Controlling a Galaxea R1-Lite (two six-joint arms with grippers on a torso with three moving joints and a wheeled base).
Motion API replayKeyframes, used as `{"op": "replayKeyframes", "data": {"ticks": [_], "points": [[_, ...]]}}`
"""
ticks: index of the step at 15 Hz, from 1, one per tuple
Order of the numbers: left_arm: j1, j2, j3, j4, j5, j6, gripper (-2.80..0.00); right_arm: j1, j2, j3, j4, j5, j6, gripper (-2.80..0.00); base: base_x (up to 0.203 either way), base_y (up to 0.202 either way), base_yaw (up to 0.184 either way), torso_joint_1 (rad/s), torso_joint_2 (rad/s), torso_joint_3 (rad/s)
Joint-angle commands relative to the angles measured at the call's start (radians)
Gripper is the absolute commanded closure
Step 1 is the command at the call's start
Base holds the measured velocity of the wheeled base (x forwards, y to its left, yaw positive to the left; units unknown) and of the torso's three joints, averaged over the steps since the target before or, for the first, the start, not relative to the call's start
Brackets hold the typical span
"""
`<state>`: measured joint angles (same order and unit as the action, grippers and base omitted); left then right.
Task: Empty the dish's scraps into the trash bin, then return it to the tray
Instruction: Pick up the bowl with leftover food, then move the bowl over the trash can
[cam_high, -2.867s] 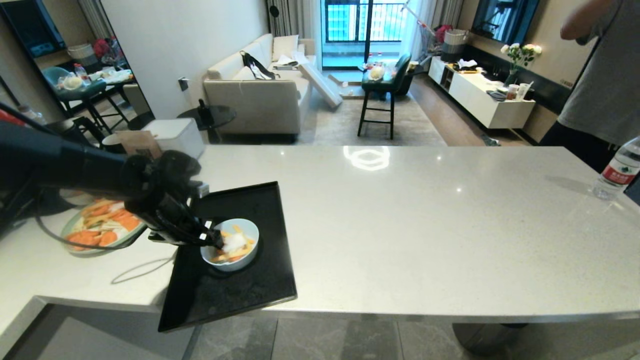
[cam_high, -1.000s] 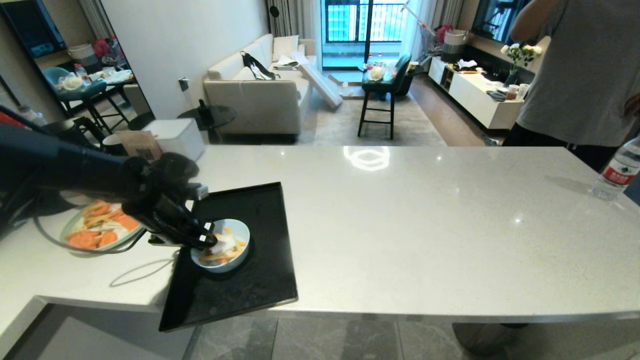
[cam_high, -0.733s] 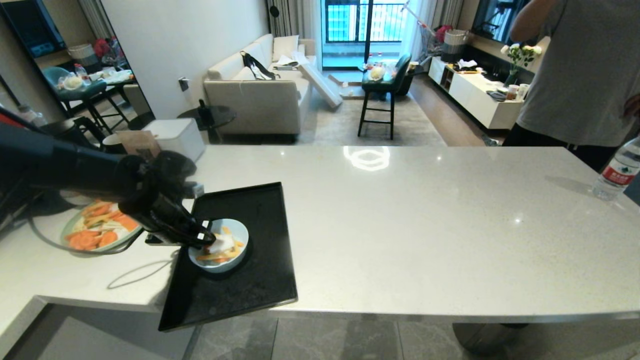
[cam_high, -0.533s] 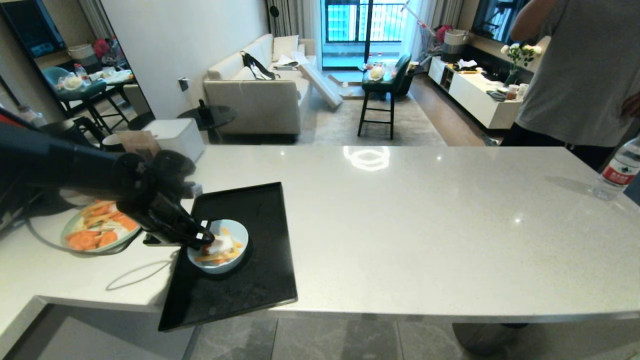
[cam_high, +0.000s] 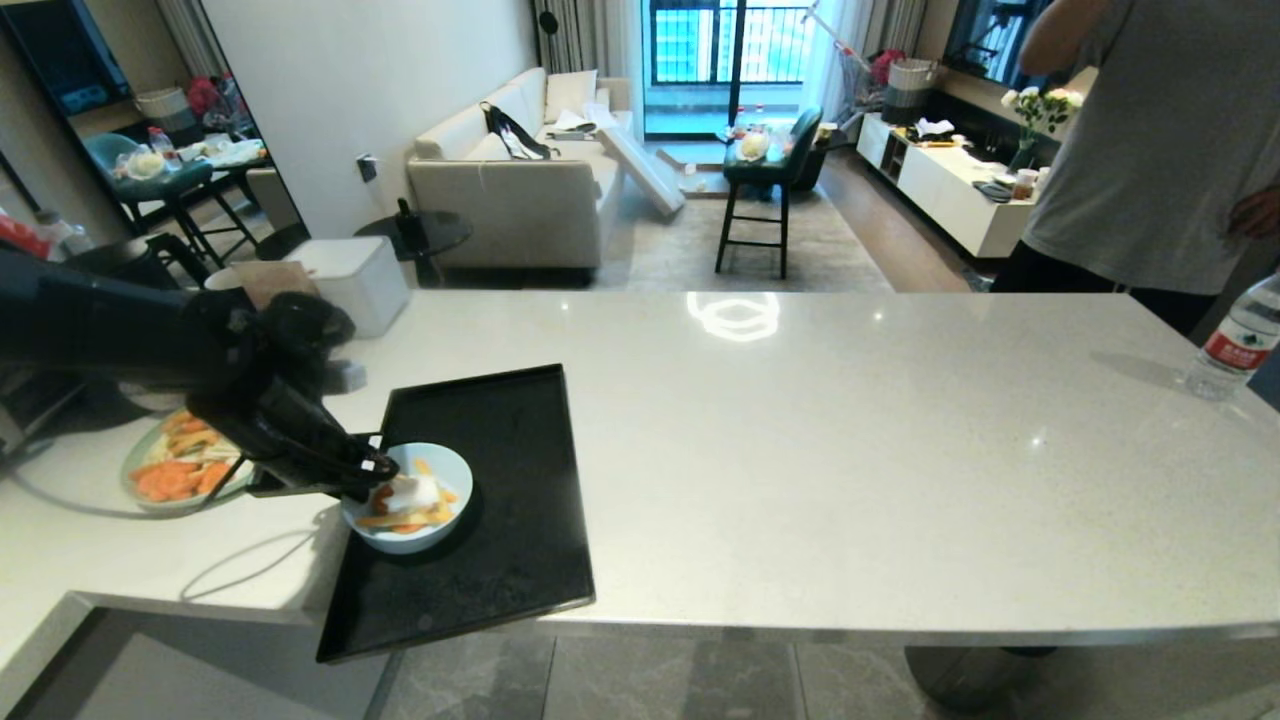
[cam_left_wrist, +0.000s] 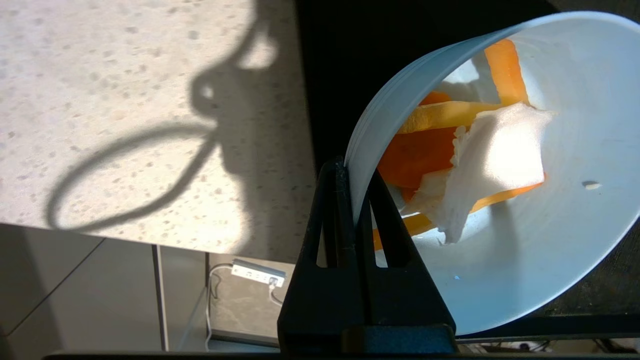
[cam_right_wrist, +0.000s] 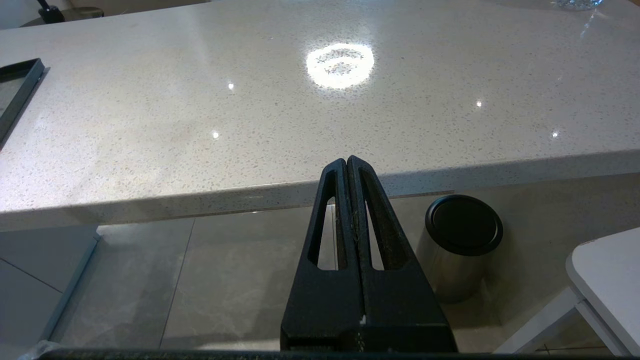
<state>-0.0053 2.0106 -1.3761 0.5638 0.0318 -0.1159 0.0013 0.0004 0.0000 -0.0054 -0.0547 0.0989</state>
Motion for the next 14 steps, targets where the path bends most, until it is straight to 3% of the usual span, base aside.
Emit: {"op": "replayKeyframes", "data": {"ticks": [1,7,14], "points": [[0.030,-0.039,0.002,0.008,-0.013,-0.004,0.00,0.000,0.000,0.000,-0.001,-0.001,0.001,0.00,0.000,0.000,0.000,0.000,0.00,0.000],[0.103,-0.146,-0.009,0.127,-0.104,-0.038,0.00,0.000,0.000,0.000,-0.001,-0.001,0.001,0.00,0.000,0.000,0.000,0.000,0.00,0.000],[0.255,-0.305,0.060,0.211,-0.128,-0.015,0.00,0.000,0.000,0.000,-0.001,-0.001,0.001,0.00,0.000,0.000,0.000,0.000,0.00,0.000]]}}
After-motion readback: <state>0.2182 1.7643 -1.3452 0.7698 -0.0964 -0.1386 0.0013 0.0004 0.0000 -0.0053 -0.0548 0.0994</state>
